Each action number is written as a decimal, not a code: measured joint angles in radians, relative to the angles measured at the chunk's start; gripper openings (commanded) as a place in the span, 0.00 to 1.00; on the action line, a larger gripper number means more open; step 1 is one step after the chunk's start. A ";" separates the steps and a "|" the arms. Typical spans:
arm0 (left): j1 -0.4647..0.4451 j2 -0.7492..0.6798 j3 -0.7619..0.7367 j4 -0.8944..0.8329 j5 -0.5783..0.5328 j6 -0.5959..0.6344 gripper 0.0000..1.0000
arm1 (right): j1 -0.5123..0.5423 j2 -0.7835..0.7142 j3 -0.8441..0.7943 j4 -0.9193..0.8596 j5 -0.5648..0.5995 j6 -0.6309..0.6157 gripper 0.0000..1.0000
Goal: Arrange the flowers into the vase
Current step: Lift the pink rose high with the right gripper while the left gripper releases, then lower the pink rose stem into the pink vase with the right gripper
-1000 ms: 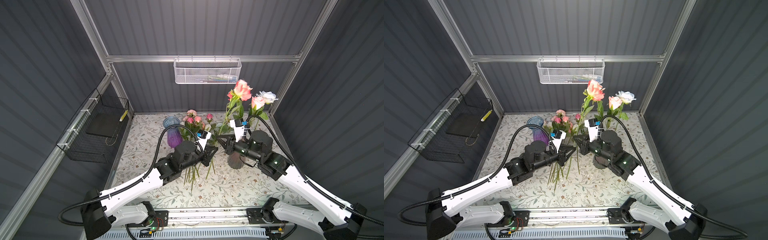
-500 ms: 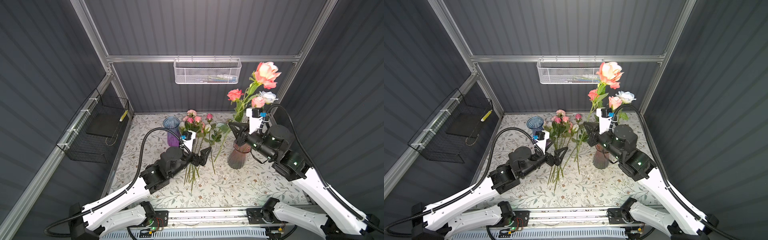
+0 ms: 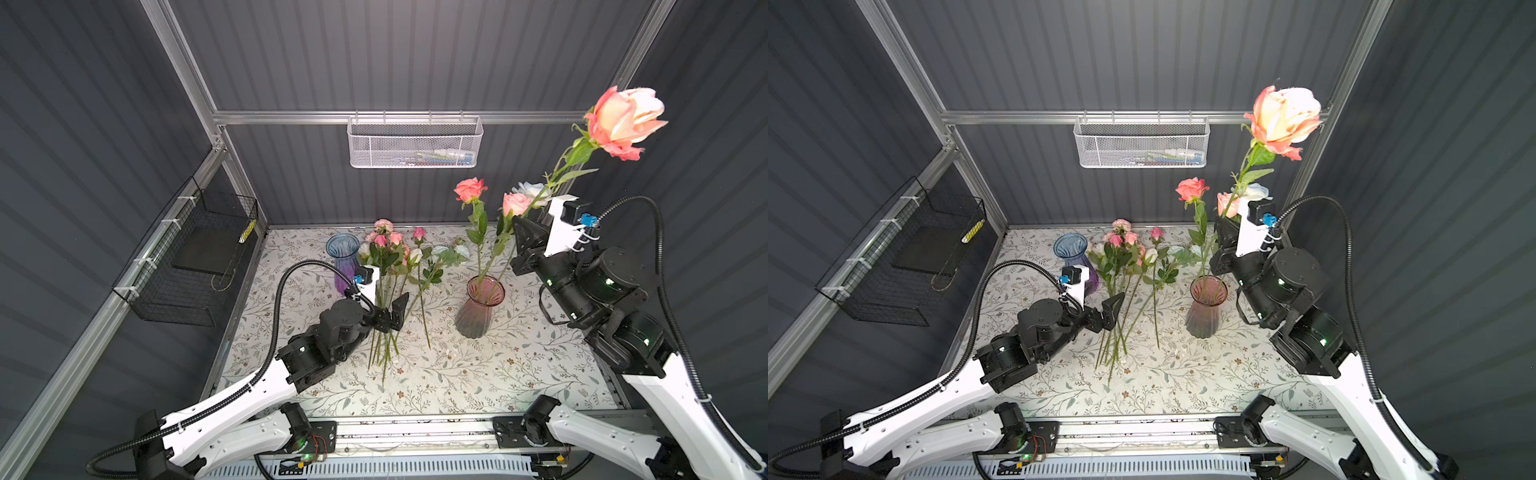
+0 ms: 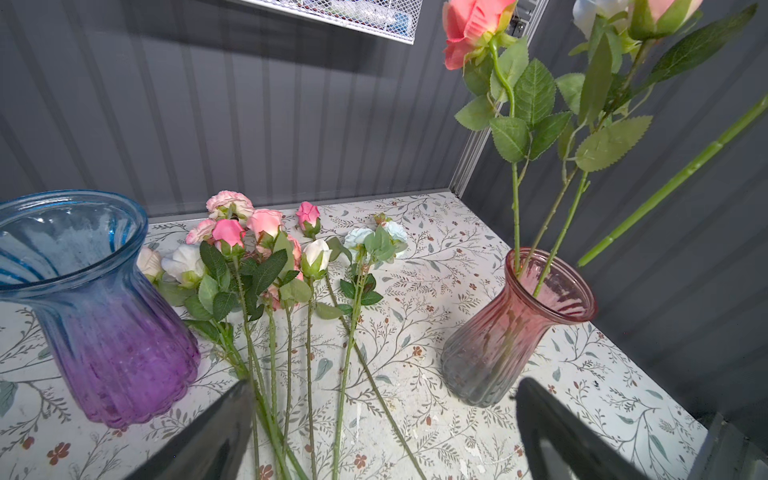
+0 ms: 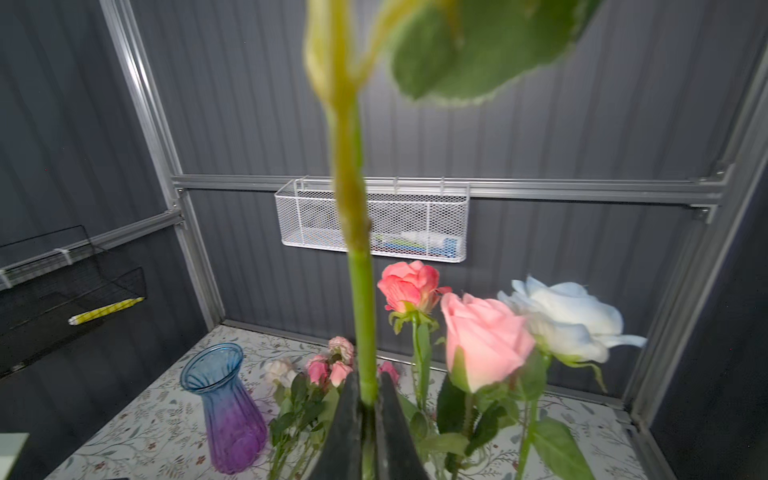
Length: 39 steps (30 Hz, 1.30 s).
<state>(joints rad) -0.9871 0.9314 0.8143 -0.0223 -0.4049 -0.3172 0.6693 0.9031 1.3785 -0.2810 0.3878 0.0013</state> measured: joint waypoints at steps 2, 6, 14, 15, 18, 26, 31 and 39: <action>0.000 0.000 0.000 0.000 -0.003 0.000 0.99 | -0.013 -0.005 0.000 -0.012 0.025 -0.010 0.06; 0.000 0.000 -0.002 0.001 -0.004 -0.001 0.99 | -0.052 -0.021 -0.032 -0.029 0.054 -0.008 0.06; 0.000 -0.010 -0.027 0.000 -0.004 -0.008 0.99 | -0.146 -0.063 -0.194 -0.065 0.043 0.067 0.06; 0.000 -0.014 -0.031 0.000 -0.004 -0.008 0.99 | -0.155 -0.061 -0.212 -0.066 0.035 0.077 0.06; 0.000 -0.016 -0.032 0.001 -0.004 -0.009 0.99 | -0.174 -0.051 -0.261 -0.072 0.010 0.109 0.06; 0.000 -0.015 -0.032 0.000 -0.004 -0.009 0.99 | -0.180 -0.025 -0.332 -0.092 -0.032 0.184 0.37; 0.000 -0.015 -0.032 -0.001 -0.004 -0.013 1.00 | -0.180 -0.030 -0.335 -0.124 -0.031 0.217 0.57; 0.000 -0.005 -0.032 -0.006 -0.015 -0.022 0.99 | -0.180 -0.129 -0.318 -0.205 -0.043 0.266 0.59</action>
<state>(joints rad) -0.9871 0.9260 0.7822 -0.0288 -0.4198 -0.3389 0.4896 0.7742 1.0607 -0.4858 0.3450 0.2672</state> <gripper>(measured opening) 0.994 0.591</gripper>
